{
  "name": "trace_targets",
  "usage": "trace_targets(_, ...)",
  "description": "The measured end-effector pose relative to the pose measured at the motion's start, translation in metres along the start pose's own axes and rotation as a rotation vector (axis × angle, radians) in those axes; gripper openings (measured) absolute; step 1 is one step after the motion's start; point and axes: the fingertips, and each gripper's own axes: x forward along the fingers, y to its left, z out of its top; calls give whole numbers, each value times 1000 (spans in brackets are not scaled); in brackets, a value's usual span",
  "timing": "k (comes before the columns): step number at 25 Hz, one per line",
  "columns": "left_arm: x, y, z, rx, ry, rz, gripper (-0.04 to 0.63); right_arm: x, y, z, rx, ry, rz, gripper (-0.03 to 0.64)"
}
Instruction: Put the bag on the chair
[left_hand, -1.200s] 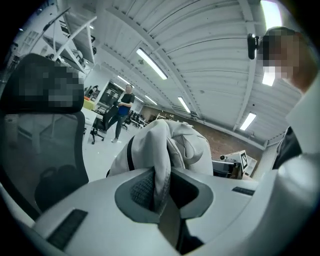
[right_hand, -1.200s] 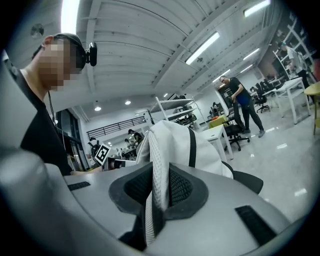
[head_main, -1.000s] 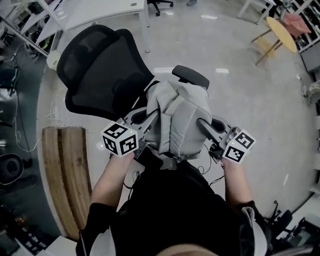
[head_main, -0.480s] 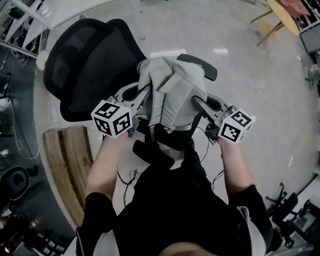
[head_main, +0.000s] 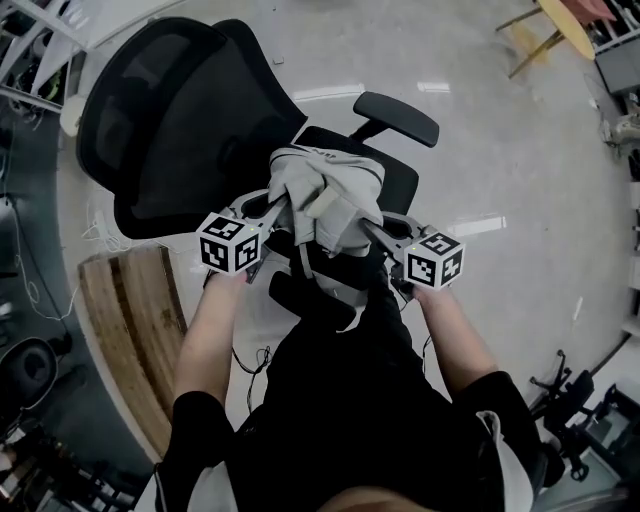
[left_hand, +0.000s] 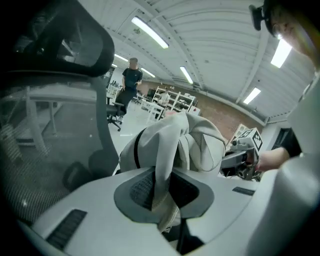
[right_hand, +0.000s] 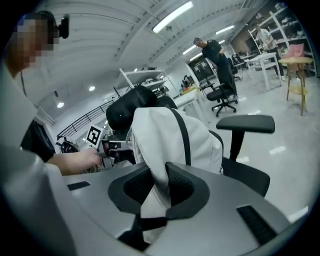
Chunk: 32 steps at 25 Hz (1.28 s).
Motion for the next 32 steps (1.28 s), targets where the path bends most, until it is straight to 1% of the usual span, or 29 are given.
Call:
trace_targets(1,1,0,-17,-7,31,1,66,2,-1,-16,26,26,-7,80)
trace_targets(2,0,-4,-29,-20,42,-9,66,1,-1,-29,57,36,-4,80)
trace_targets(3,-3,-8,-34,-35,33,-26,66,-2,2,-36,88,29,9,80)
trace_targets(5,-9,-13,-32,-41,6,-46,66,-11,5,-37,119,-1,18,80)
trace_targets(8,-11,-14,-29,-32,8,-48,66,-11,9,-40,141,-3,20,78)
trace_targets(14,0,3,-7,-36,4,-39,66,0,6,-11,85,-30,-14,74)
trace_targets(22,15,9,22,-12,-14,-44,66,3,-14,15,85,-66,-38,74)
trace_targets(27,18,16,41,22,-32,-44,66,9,-19,38,44,-84,-54,74)
trace_targets(29,16,19,32,30,-16,-38,66,14,-14,27,44,-57,-45,75)
trace_targets(32,7,21,-8,9,39,-29,71,23,-2,-18,66,24,-35,78)
